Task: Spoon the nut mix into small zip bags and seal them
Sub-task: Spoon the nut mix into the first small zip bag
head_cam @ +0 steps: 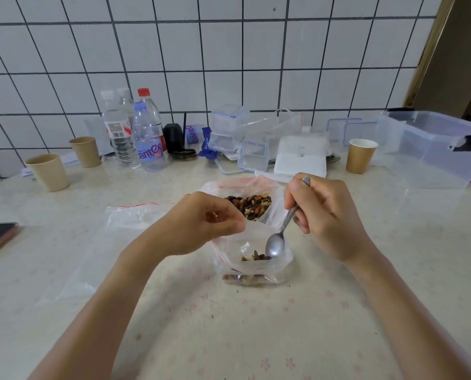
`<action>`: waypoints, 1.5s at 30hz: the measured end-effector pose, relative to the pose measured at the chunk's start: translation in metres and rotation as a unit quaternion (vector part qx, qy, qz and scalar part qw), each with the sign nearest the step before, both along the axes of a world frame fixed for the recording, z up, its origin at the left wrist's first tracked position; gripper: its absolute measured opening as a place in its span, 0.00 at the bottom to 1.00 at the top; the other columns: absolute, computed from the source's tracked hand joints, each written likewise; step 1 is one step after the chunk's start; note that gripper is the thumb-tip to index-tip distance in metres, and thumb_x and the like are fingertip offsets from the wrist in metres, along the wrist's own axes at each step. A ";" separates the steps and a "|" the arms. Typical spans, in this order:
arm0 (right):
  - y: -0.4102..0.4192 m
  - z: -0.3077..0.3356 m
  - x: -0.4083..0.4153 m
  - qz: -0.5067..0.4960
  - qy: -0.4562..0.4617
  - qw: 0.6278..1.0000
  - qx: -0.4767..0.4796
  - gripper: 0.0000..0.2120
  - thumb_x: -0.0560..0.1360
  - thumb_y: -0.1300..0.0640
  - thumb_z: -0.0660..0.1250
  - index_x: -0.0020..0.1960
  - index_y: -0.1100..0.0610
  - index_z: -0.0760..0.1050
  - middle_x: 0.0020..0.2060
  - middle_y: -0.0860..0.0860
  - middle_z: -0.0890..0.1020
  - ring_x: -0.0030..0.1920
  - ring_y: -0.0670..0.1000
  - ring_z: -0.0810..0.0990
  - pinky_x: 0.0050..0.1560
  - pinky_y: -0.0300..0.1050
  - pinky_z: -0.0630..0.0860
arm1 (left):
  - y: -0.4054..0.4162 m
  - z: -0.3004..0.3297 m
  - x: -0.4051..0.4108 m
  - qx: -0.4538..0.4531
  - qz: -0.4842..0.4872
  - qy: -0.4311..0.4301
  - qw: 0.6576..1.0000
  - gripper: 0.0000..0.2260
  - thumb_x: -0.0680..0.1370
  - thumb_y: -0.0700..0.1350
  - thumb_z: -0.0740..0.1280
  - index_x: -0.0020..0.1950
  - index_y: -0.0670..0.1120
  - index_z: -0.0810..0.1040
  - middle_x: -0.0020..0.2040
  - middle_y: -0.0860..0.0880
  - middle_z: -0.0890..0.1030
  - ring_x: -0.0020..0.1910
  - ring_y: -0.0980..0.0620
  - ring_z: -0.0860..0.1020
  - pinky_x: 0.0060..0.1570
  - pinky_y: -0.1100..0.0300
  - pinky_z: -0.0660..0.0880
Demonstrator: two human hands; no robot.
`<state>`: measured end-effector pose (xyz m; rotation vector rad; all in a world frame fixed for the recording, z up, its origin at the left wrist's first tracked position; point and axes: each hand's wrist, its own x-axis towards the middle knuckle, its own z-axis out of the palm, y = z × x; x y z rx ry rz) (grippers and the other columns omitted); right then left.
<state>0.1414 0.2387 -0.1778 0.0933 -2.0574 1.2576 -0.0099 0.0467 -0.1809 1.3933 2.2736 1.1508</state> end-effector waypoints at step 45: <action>0.004 -0.046 -0.044 -0.086 -0.182 0.954 -0.222 0.11 0.84 0.58 0.64 0.56 0.61 0.83 0.44 0.52 0.89 0.42 0.42 0.87 0.34 0.31 0.77 | 0.047 -0.055 -0.047 0.147 0.273 -0.180 0.934 0.12 0.86 0.55 0.58 0.66 0.57 0.77 0.45 0.65 0.78 0.46 0.65 0.75 0.41 0.65 0.69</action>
